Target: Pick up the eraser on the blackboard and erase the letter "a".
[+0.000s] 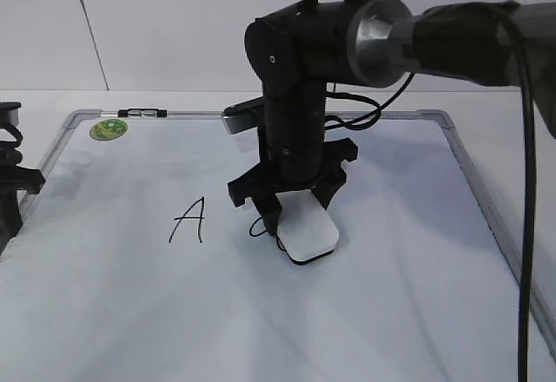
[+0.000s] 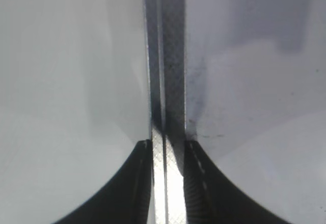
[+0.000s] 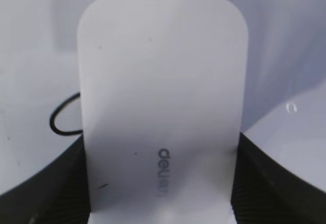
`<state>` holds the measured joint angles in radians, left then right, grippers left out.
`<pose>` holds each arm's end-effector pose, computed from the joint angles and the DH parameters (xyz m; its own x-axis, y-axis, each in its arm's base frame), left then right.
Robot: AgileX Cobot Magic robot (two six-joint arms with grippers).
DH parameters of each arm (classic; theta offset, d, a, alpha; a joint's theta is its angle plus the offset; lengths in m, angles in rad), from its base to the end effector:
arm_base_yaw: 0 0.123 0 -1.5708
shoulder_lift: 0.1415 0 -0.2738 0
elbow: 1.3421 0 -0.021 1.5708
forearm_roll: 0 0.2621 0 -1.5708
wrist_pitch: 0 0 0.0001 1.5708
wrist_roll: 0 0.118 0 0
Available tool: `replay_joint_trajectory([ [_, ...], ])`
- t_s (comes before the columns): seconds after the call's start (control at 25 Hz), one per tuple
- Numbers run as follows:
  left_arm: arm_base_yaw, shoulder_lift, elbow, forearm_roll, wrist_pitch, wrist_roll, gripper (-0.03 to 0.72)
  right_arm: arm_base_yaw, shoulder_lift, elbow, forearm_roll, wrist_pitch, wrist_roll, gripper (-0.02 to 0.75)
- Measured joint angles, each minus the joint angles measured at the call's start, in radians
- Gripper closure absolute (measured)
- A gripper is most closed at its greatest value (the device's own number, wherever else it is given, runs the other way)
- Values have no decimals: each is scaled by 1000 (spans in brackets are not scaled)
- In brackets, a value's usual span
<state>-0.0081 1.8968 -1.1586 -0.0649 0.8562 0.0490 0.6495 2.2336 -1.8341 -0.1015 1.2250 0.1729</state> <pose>0.3521 -0.0086 0.1077 -0.9978 0.0145 -0.0649 0.0177 0.9987 -0.0485 0.3709 0.2675 0.1350 -0.8710 -0.4890 -0.0479 -0.4838 0.8706 -0.0895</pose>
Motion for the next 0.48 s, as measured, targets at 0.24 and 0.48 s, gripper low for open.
replay_joint_trajectory([
  [0.24,0,0,0,0,0,0,547,0,10,-19,0,0,-7,218],
  [0.48,0,0,0,0,0,-2,547,0,14,-24,19,0,-28,218],
])
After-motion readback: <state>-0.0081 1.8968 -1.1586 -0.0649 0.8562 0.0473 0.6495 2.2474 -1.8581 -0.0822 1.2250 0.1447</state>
